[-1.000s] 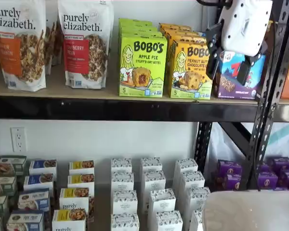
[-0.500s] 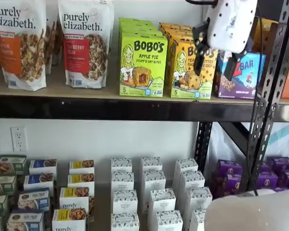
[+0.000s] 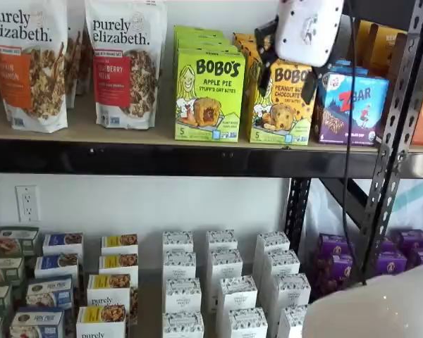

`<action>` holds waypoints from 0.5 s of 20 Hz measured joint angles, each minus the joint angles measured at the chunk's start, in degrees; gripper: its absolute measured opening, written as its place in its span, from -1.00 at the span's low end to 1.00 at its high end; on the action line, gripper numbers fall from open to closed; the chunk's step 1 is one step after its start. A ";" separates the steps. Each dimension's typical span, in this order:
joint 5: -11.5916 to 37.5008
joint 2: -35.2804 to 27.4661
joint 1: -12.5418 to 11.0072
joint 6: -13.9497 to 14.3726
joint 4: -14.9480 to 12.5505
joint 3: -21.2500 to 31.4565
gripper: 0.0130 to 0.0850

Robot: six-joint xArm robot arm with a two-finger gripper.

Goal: Pick the green box on the top shelf, the fourth from the left

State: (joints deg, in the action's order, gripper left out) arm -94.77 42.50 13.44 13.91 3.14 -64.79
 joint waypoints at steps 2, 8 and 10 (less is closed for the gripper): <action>1.80 -1.40 0.88 0.75 -0.22 -0.72 1.00; 7.10 -5.72 3.15 2.50 -0.92 -3.64 1.00; 8.06 -7.19 3.80 3.06 -1.18 -4.90 1.00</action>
State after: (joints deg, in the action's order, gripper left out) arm -86.71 35.30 17.24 16.98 1.96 -69.69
